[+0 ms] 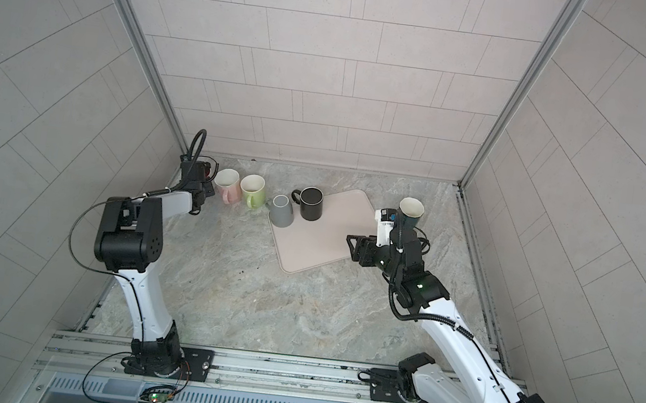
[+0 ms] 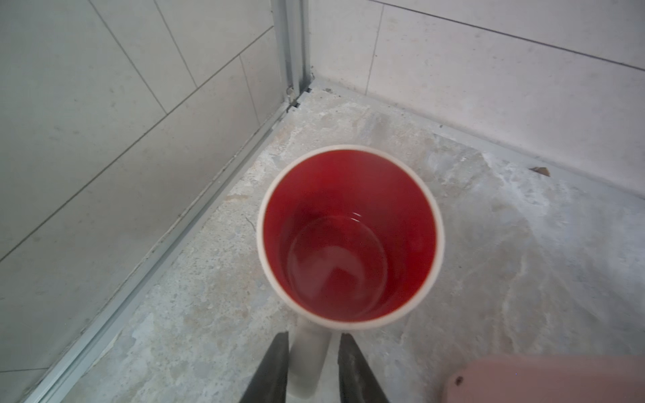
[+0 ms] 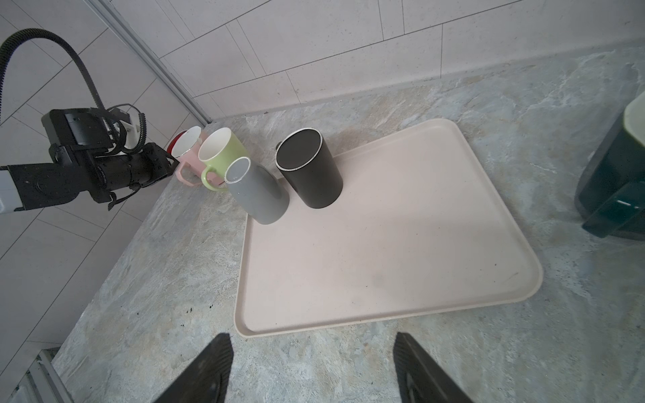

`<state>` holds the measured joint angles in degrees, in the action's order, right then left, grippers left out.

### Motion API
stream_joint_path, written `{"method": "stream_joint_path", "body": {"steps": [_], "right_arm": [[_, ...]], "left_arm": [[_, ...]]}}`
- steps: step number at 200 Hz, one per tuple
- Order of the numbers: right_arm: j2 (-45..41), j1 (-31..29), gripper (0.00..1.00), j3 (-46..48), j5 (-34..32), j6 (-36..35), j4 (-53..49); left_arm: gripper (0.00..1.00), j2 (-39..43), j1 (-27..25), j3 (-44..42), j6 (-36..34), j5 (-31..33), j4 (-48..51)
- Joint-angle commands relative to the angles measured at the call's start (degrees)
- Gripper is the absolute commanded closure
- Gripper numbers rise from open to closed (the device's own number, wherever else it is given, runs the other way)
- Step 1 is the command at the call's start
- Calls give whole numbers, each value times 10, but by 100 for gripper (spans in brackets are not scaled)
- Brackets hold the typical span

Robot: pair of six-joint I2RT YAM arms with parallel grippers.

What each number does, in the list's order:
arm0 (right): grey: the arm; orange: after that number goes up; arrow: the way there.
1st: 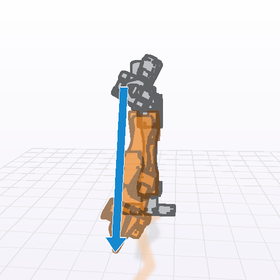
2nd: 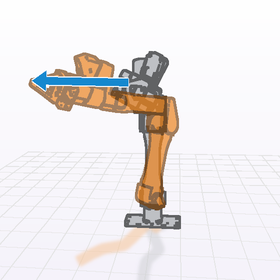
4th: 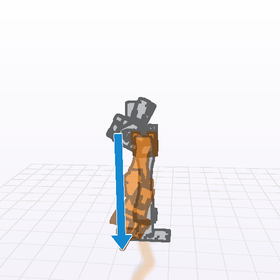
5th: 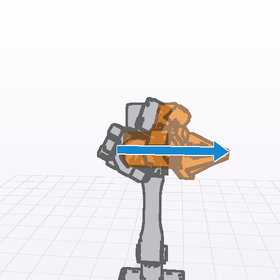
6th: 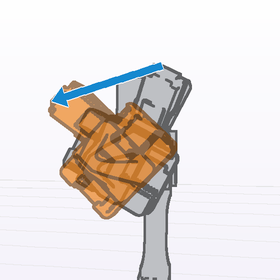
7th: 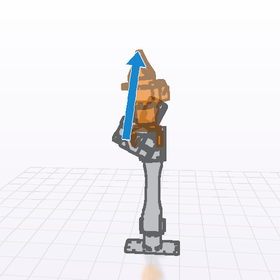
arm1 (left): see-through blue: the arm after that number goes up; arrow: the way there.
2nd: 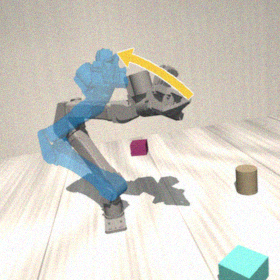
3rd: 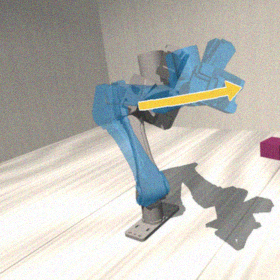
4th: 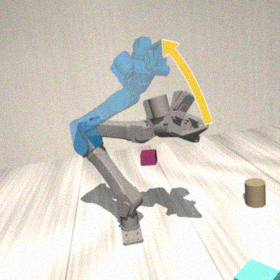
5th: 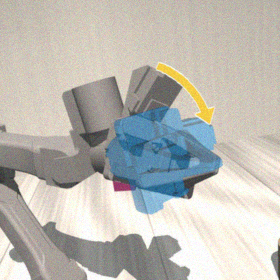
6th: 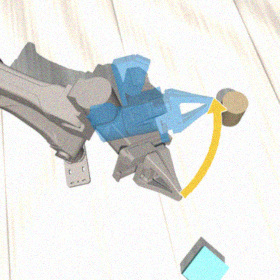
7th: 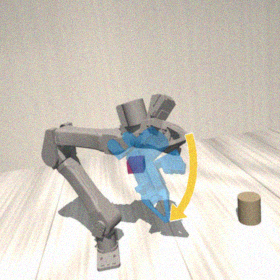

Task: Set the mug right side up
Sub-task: 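Lower the upright white mug by its handle onto the table with the left gripper, then open the left gripper and move it toward the light grey mug on the tray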

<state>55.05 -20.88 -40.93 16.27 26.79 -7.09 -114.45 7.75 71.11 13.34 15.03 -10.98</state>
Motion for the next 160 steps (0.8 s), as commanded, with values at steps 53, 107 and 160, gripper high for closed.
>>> {"method": "stream_joint_path", "body": {"steps": [53,107,160], "right_arm": [[-20,-1,26,-15,-1,-14,-9],[6,-1,25,-37,-17,-9,-43],[52,-11,21,-55,30,12,-52]], "left_arm": [[20,35,-11,-23,9,26,0],[2,116,-33,-54,11,50,59],[0,292,-104,-175,-29,68,72]]}}
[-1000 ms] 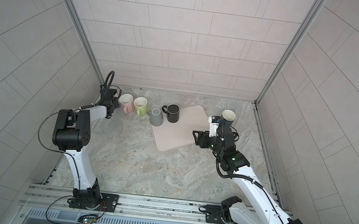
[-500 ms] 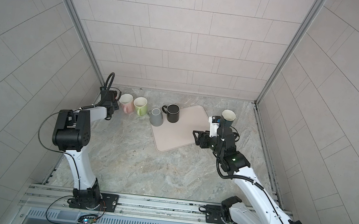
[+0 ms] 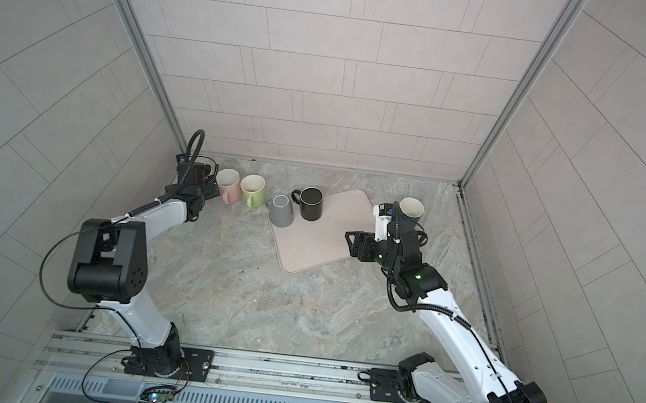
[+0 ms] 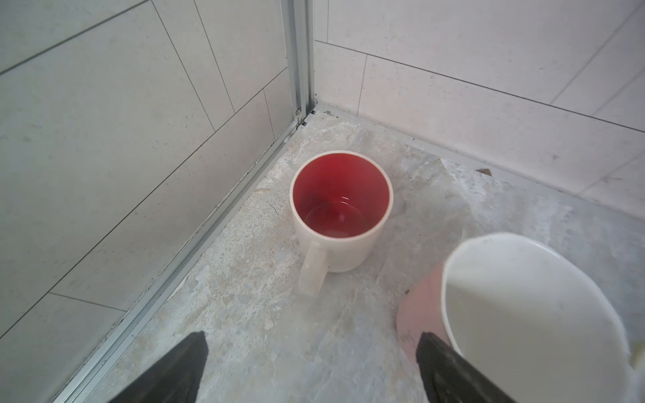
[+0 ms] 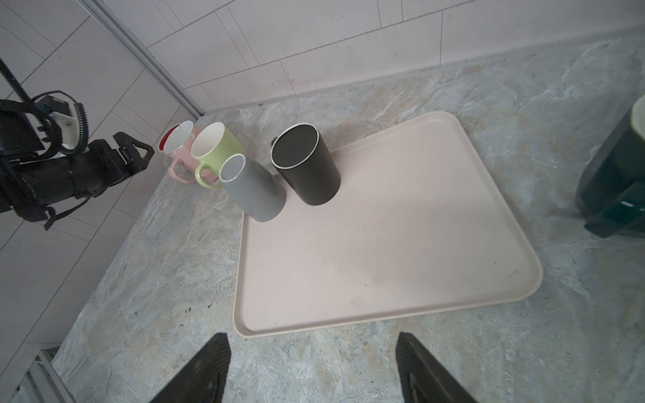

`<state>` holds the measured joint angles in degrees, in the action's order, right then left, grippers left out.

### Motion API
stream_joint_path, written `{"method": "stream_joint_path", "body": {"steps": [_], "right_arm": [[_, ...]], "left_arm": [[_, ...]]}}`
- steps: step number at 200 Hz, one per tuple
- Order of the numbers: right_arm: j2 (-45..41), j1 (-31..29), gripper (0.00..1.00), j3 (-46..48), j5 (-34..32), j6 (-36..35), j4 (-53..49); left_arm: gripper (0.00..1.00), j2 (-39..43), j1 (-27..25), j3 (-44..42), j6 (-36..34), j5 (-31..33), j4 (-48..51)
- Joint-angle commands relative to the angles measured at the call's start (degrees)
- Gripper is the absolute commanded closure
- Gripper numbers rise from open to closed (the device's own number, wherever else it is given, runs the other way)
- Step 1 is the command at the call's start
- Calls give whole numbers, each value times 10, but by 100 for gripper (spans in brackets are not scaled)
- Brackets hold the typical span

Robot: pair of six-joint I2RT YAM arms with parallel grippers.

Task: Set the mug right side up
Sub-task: 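Open the left gripper and move it toward the light grey mug on the tray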

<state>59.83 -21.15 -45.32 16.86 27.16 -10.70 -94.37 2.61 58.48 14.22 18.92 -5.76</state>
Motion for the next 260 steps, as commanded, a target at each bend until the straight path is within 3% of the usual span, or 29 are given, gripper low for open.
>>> {"method": "stream_joint_path", "body": {"steps": [1,27,44,108,142,165,208,229,260], "right_arm": [[5,-9,20,-12,24,8,-17],[-5,-13,15,-7,42,12,-25],[-20,-10,13,7,43,17,-28],[-93,2,9,39,20,42,-76],[-163,9,9,75,15,53,-95],[-215,12,8,103,8,55,-102],[-269,14,6,146,-3,52,-105],[-268,15,6,144,2,40,-107],[-267,16,5,148,-5,44,-108]], "left_arm": [[0,96,-57,-51,-39,31,18],[0,179,-173,-72,-87,50,43],[0,191,-204,-57,-70,12,81],[0,152,-221,-11,-59,-90,87],[0,125,-221,-3,-81,-229,41],[0,98,-221,14,-107,-278,24],[5,-4,-218,127,-181,-303,120],[18,-42,-217,159,-196,-303,147],[18,-81,-211,191,-231,-265,181]]}}
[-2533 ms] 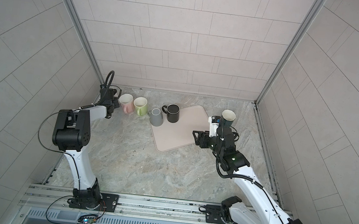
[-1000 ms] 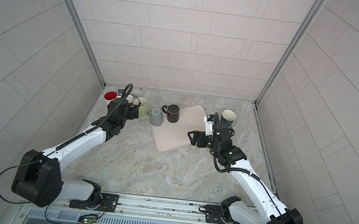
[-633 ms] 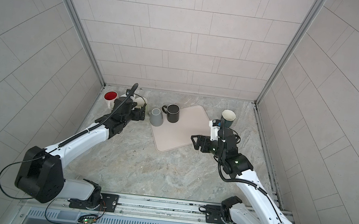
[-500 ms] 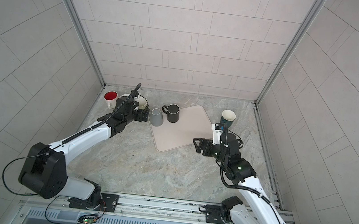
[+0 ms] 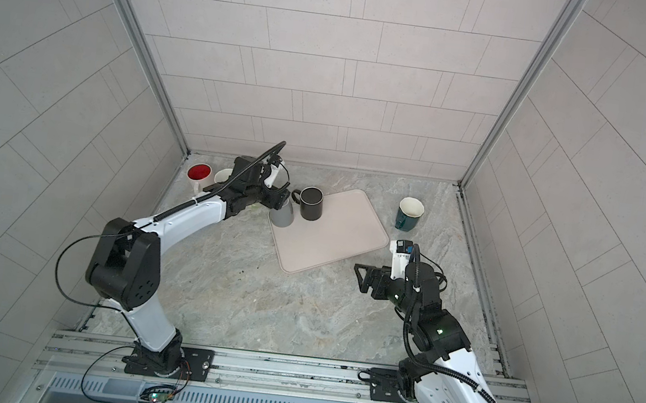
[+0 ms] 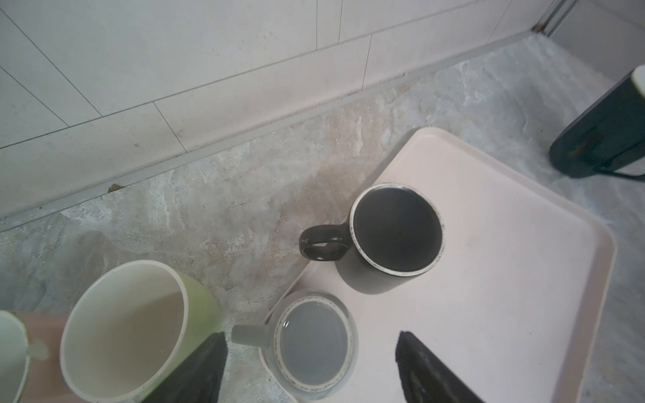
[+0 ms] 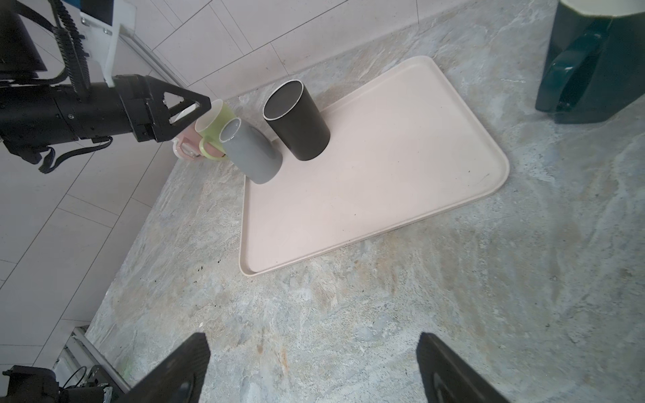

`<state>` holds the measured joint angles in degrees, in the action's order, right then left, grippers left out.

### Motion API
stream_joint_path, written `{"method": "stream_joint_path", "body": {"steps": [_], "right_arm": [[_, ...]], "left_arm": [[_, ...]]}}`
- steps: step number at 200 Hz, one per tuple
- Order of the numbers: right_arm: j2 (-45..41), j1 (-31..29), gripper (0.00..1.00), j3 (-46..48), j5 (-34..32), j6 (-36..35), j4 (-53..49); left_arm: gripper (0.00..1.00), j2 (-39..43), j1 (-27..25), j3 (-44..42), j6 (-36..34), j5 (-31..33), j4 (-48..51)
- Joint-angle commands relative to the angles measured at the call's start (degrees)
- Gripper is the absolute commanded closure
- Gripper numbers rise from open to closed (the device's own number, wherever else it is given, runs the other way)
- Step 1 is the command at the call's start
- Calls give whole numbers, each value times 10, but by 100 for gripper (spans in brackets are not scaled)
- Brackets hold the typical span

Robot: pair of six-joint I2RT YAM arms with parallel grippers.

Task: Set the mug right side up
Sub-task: 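Open the left gripper and move it toward the light grey mug on the tray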

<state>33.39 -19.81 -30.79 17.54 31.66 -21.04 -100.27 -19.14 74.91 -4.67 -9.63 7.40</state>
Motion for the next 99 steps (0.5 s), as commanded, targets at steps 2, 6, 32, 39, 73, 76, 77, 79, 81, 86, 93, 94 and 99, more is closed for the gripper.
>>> {"method": "stream_joint_path", "body": {"steps": [2,6,32,39,73,76,77,79,81,86,93,94,99], "right_arm": [[-3,3,5,4,-12,1,-3],[-3,3,6,6,-12,1,-3],[1,4,6,16,-11,5,0],[3,4,6,16,-11,5,1],[14,5,6,15,-11,6,1],[14,6,6,14,-11,6,1],[14,6,6,14,-11,7,1],[14,6,6,13,-11,6,2],[16,6,6,13,-11,7,2],[17,6,6,13,-10,7,2],[19,6,6,14,-10,9,2],[19,6,6,14,-10,9,2],[21,6,6,14,-9,10,2]], "left_arm": [[18,-24,7,28,-43,22,52],[18,-28,11,32,-43,23,56],[19,-40,21,45,-39,5,57],[18,-41,20,45,-39,1,53],[19,-54,19,45,-25,-48,36],[18,-56,19,46,-25,-50,36],[18,-57,19,46,-24,-50,36],[19,-57,19,47,-23,-51,36],[19,-59,19,47,-22,-51,36],[18,-61,19,48,-22,-54,36],[18,-62,19,48,-24,-62,37],[18,-62,19,48,-24,-63,36],[19,-63,19,48,-25,-71,35]]}}
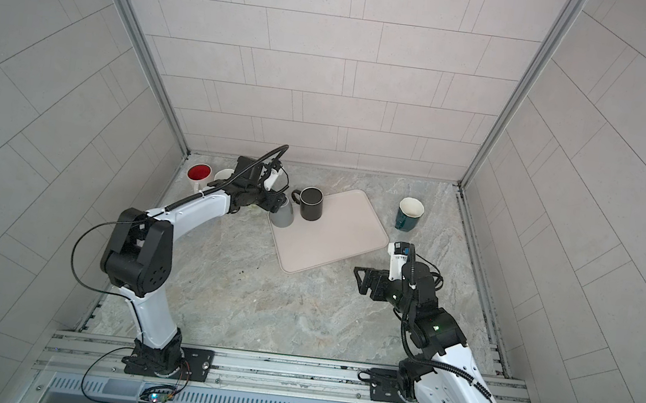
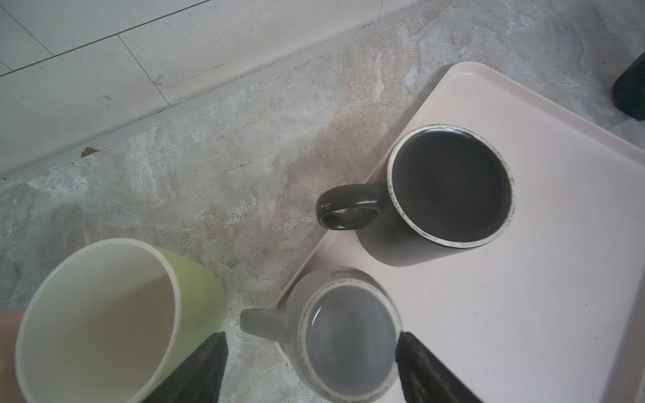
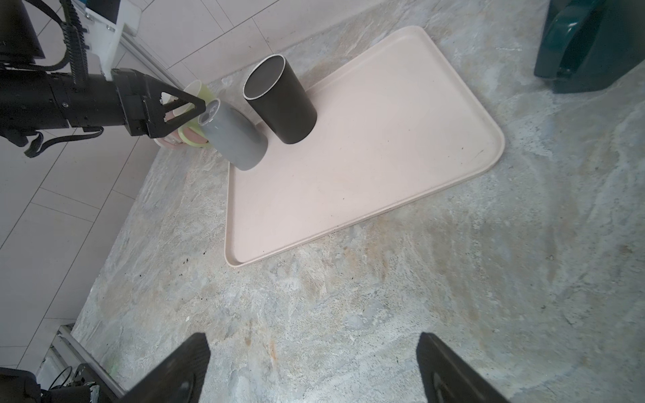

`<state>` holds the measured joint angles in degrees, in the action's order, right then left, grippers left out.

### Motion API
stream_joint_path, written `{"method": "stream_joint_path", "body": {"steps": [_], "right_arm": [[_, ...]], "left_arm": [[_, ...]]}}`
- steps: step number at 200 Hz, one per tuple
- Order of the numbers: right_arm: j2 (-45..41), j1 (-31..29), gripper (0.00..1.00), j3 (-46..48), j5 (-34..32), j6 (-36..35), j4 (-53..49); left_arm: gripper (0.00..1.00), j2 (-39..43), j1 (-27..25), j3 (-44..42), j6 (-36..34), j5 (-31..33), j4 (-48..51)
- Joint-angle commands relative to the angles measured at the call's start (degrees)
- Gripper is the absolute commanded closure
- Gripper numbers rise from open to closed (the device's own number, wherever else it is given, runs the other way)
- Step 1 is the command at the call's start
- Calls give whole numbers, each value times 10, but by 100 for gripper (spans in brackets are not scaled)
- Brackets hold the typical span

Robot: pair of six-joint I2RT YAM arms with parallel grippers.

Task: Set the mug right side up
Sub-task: 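Open the left gripper and move it toward the light grey mug on the tray, then lower the left gripper over the light grey mug's handle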

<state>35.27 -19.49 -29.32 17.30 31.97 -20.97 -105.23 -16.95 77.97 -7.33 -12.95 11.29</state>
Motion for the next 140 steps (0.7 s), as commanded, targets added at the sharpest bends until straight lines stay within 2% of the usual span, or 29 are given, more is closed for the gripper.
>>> {"method": "stream_joint_path", "body": {"steps": [1,33,88,140], "right_arm": [[2,2,6,0,-7,7,1],[8,2,6,5,-6,13,3],[3,3,6,8,-3,17,0],[-4,3,6,9,-2,19,-8]], "left_arm": [[18,-13,-3,17,1,-39,-4],[18,-16,-4,7,3,-81,-17],[14,-37,-8,12,-4,-42,-17],[14,-79,-8,52,-20,-49,-2]]}}
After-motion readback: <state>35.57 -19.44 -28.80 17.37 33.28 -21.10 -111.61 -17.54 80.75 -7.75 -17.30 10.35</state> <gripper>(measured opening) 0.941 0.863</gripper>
